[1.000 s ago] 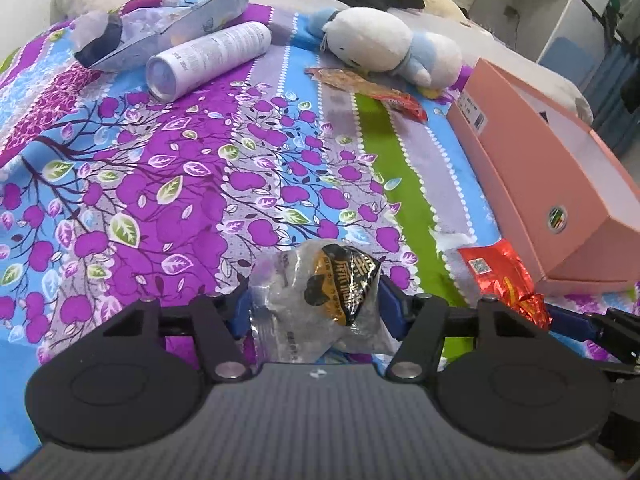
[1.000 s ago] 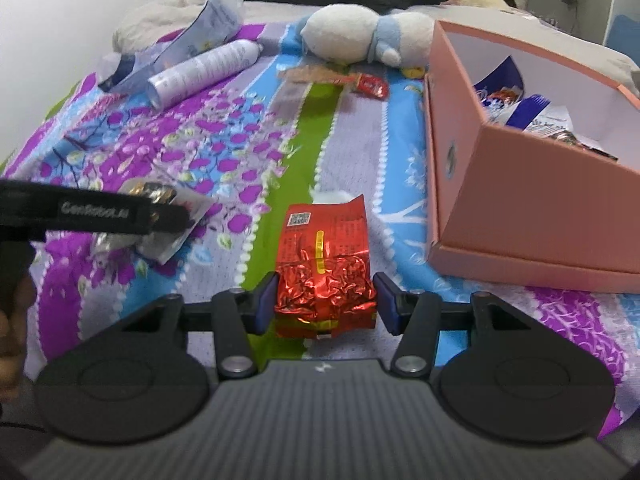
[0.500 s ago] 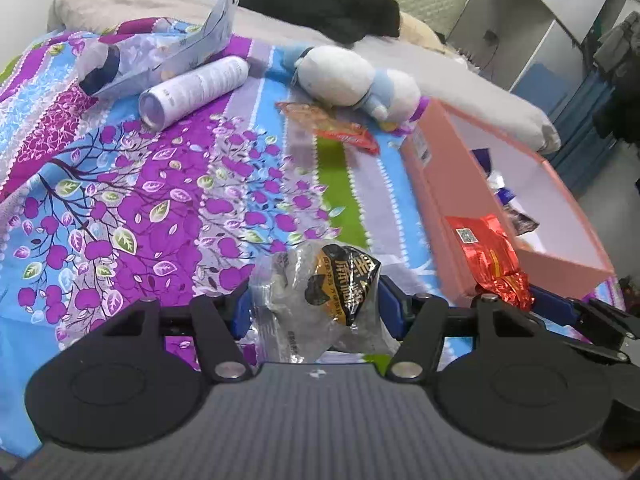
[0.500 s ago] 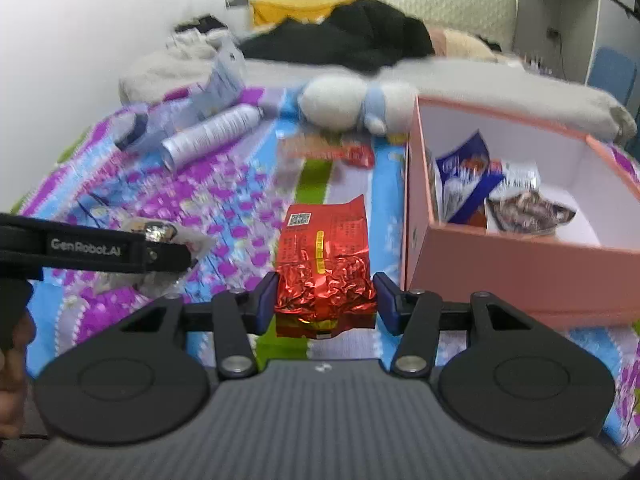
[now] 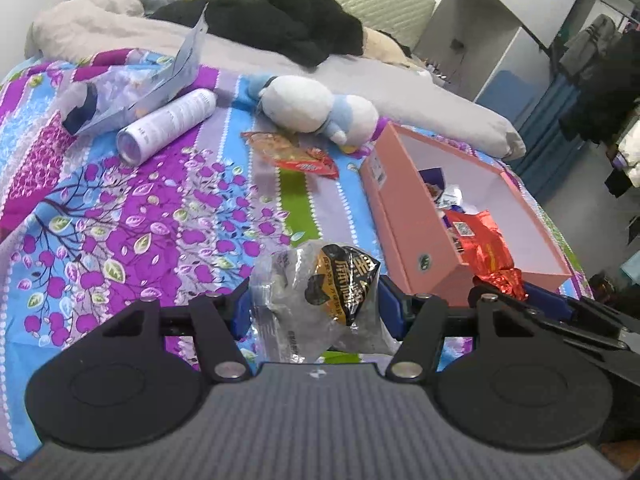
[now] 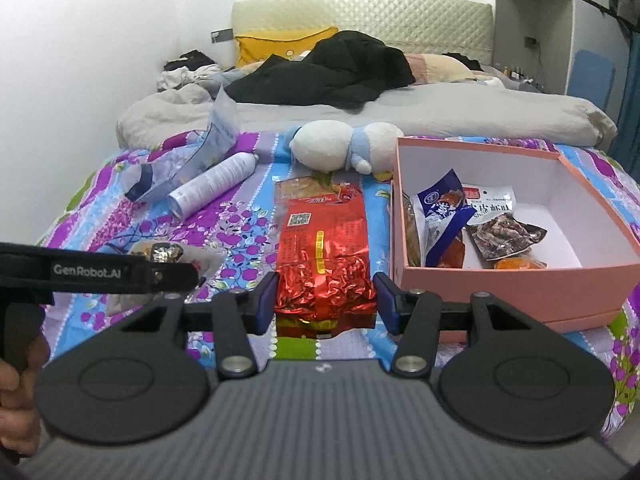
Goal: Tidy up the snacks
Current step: 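Carry the clear bag and red foil packet over the pink box with both tools, then open both grippers to drop the two snacks into the pink box, then move both open tools back away from the pink box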
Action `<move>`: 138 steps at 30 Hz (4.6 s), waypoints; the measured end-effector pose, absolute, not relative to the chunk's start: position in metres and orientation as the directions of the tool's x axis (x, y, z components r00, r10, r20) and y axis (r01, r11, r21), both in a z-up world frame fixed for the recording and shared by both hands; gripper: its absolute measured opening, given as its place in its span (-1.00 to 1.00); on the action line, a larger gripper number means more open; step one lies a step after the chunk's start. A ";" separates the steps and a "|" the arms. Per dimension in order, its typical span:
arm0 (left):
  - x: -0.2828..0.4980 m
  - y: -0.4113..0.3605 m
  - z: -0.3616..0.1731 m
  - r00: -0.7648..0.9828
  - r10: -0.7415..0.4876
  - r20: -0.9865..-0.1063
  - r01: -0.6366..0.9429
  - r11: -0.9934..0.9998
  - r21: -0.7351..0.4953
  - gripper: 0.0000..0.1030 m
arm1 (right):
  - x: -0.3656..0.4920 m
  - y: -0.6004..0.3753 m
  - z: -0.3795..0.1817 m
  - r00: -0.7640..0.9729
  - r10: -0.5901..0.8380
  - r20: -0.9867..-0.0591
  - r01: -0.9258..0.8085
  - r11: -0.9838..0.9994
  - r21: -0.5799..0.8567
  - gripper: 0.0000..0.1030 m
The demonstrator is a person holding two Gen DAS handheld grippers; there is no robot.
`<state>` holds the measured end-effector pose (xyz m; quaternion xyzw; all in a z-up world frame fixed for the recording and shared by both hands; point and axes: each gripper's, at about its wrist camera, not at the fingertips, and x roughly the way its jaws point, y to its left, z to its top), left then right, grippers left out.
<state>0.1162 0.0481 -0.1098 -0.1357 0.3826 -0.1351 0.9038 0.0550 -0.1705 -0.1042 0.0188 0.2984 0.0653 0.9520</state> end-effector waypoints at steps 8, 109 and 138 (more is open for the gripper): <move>0.113 0.015 -0.095 0.654 -0.404 -0.639 0.204 0.908 -0.366 0.29 | 0.044 -0.198 -0.091 0.820 0.096 -0.565 -0.063 0.995 0.077 0.05; 0.078 0.007 -0.045 0.726 -0.375 -0.576 0.252 0.925 -0.285 0.53 | 0.017 -0.216 -0.081 0.855 0.182 -0.486 -0.095 0.976 0.198 0.15; 0.115 0.081 -0.121 0.715 -0.264 -0.647 0.091 0.953 -0.288 0.62 | 0.041 -0.153 -0.135 0.798 0.222 -0.561 -0.147 0.973 0.175 0.16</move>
